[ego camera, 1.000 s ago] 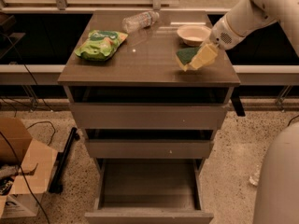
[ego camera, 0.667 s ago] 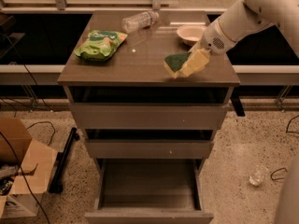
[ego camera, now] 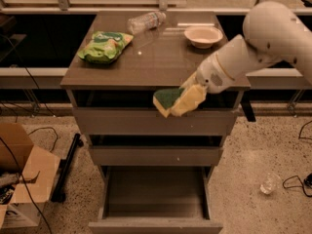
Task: Place sponge into bottom drawer
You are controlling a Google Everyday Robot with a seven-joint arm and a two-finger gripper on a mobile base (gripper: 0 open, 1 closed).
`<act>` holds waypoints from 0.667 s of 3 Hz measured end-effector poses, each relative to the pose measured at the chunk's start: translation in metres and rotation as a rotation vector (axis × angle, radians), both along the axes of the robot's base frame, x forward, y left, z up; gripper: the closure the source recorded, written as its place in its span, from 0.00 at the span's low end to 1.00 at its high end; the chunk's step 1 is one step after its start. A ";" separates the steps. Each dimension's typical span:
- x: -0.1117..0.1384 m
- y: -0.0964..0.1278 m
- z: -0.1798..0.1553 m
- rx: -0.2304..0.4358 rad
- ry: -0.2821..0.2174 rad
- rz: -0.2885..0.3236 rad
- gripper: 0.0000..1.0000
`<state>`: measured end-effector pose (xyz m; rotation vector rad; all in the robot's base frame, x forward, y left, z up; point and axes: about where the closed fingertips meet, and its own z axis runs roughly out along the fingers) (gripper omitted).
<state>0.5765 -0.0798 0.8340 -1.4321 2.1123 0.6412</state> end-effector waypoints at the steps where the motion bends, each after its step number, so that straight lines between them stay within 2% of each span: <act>1: -0.039 0.003 -0.049 -0.009 0.087 -0.002 1.00; 2: -0.051 0.005 -0.067 -0.023 0.121 0.005 1.00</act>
Offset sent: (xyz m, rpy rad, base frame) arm -0.0392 0.0027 -0.0491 -0.0088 0.0874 -0.0021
